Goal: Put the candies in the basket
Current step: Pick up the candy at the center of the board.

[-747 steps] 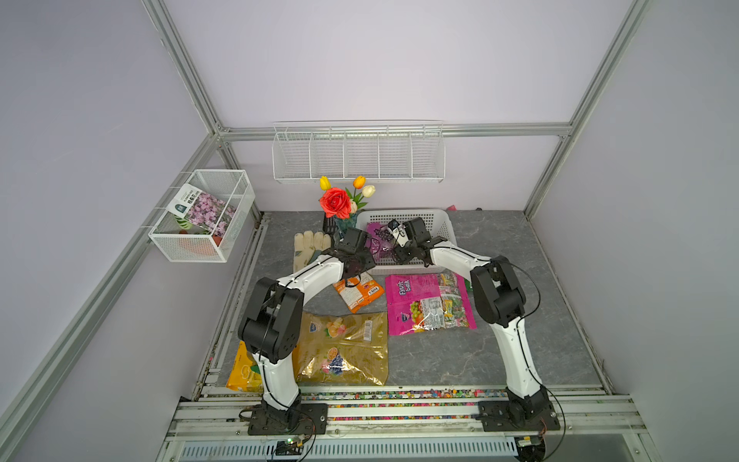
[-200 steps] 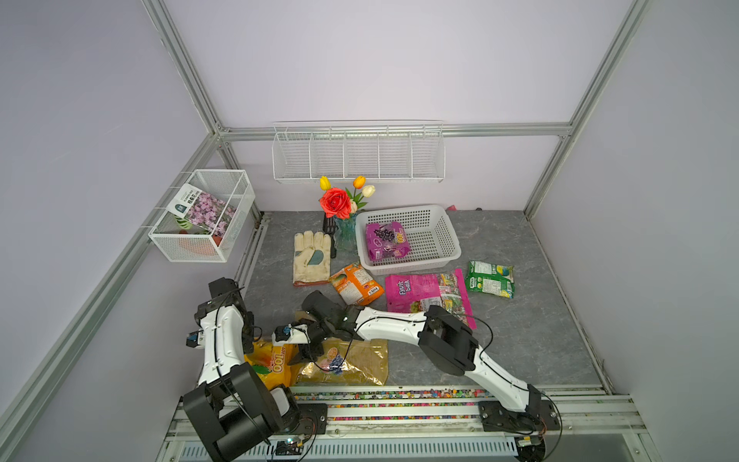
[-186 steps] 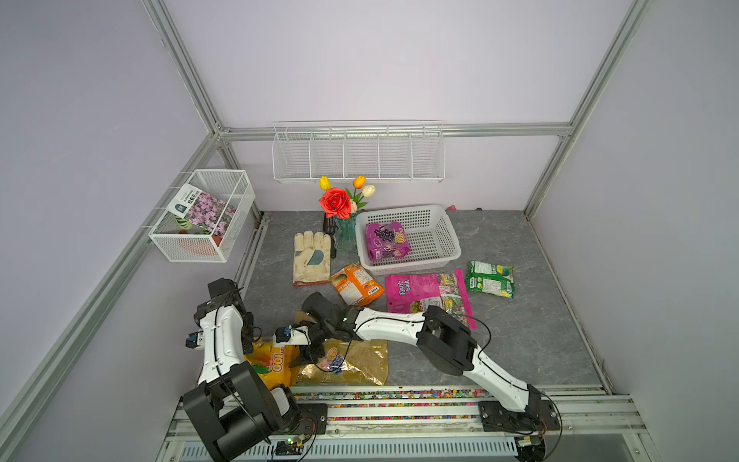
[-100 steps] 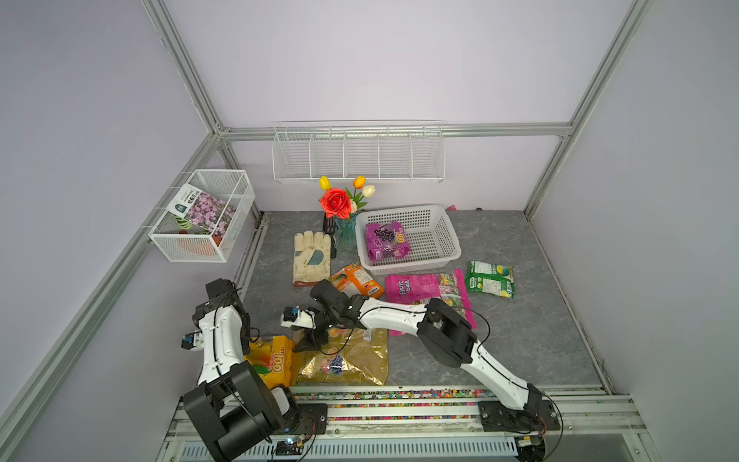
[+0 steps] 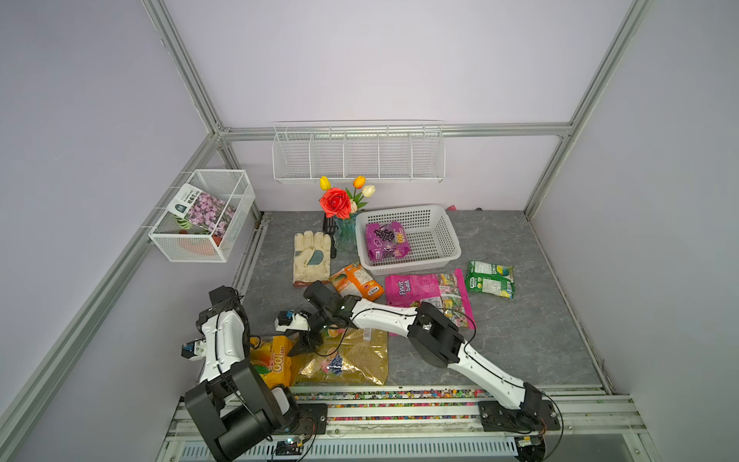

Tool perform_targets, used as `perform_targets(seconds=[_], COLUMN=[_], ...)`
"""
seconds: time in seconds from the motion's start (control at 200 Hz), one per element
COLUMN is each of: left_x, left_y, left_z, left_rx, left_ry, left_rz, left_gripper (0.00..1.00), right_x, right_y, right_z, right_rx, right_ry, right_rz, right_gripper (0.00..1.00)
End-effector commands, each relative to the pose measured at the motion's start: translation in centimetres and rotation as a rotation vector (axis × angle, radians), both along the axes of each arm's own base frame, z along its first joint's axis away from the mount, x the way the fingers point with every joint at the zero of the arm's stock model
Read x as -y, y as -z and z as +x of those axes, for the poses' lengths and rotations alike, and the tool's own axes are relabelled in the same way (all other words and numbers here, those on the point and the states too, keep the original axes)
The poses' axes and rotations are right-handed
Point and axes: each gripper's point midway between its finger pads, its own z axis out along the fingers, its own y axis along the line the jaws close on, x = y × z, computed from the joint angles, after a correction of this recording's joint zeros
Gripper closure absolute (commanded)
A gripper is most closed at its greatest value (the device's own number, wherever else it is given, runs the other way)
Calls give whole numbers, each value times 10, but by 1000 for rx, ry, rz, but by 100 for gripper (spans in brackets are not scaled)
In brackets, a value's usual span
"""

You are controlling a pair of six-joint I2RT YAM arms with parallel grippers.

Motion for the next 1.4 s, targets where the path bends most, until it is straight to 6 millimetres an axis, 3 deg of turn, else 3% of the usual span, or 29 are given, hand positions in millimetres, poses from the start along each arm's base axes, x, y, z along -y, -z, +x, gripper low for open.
perform_targets(seconds=[0.0,0.195,0.48,0.66,0.92,1.185,1.395], left_x=[13,26,18,10,3,8,18], left_y=[14,16,-7,-39,-76,-83,-87], left_z=[8,12,19,30,42,51,68], left_rx=[40,72,91,142,194,246,303], left_ry=[40,87,114,148,222,258,360], left_rz=[-87,-151,-108,-57,7,-10,-13], left_gripper=[43,43,42,40,38,36,34], right_x=[4,5,9,11,11,22,51], right_y=[5,-3,-25,-49,-99,-147,-160], right_z=[-12,-17,-13,-14,6,27,55], right_rx=[-35,-38,-42,-39,-64,-136,-164], right_ry=[-60,-97,-117,-124,-23,59,163], right_rz=[-2,24,65,95,123,150,118], right_gripper=[35,66,100,100,100,100,100])
